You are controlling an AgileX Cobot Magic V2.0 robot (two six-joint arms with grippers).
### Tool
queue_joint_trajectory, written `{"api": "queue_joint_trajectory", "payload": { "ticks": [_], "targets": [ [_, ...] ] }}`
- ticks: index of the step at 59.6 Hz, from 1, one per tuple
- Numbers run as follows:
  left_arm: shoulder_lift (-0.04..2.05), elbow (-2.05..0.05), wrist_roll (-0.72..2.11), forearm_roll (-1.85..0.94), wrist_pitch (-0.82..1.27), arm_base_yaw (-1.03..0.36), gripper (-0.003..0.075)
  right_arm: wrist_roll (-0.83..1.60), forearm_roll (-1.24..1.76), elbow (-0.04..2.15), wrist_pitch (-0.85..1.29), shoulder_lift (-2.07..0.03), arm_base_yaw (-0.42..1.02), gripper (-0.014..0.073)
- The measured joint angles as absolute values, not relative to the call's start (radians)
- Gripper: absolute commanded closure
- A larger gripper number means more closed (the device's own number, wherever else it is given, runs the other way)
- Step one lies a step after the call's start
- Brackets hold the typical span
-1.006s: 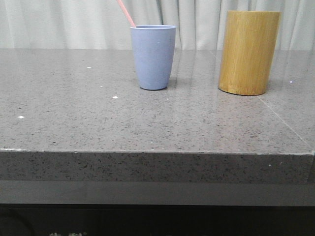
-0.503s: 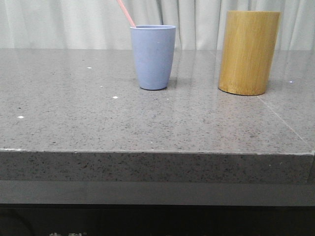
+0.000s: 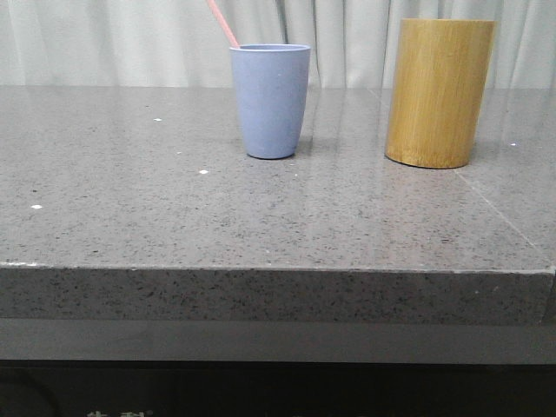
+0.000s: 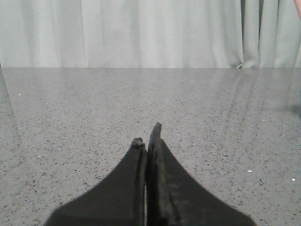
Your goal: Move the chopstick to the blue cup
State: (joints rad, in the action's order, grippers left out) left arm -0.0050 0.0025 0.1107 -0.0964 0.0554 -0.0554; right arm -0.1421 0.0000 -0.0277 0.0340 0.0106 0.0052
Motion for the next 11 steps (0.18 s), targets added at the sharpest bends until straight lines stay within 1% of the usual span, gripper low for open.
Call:
{"api": "queue_joint_trajectory", "payload": {
  "ticks": [11],
  "targets": [
    [-0.005,0.002,0.111,-0.096,0.055,-0.055,0.0739,-0.142,0.000,-0.028,0.034,0.011,0.005,0.0662]
  ]
}}
